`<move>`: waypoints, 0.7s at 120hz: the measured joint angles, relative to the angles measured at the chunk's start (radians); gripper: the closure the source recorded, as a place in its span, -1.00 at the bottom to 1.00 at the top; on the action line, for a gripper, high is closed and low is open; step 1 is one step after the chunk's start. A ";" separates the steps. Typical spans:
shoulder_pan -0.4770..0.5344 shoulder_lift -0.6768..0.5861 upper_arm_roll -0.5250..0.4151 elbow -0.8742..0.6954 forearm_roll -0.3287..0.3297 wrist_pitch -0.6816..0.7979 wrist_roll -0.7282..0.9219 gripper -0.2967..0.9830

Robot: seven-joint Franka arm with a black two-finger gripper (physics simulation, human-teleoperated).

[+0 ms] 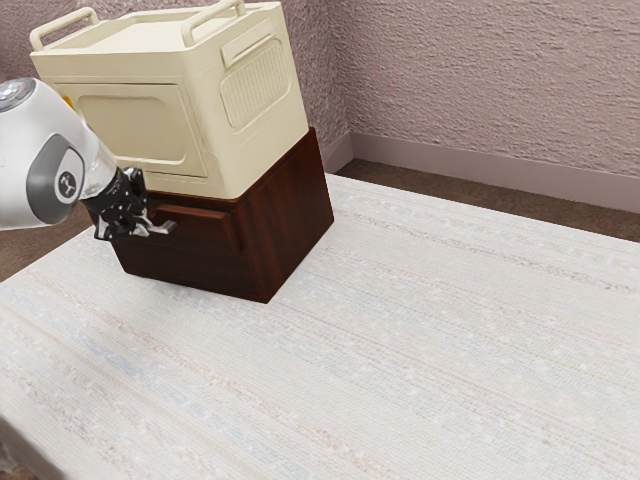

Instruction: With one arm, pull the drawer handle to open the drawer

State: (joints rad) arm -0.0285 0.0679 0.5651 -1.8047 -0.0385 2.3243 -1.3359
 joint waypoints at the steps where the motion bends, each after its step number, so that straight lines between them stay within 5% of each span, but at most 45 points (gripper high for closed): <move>1: 0.000 0.000 0.000 0.000 0.000 0.000 0.000 0.62; 84: 0.003 -0.122 0.006 -0.121 0.019 -0.009 -0.007 0.69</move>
State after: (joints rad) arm -0.0256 -0.0536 0.5710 -1.9257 -0.0198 2.3148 -1.3424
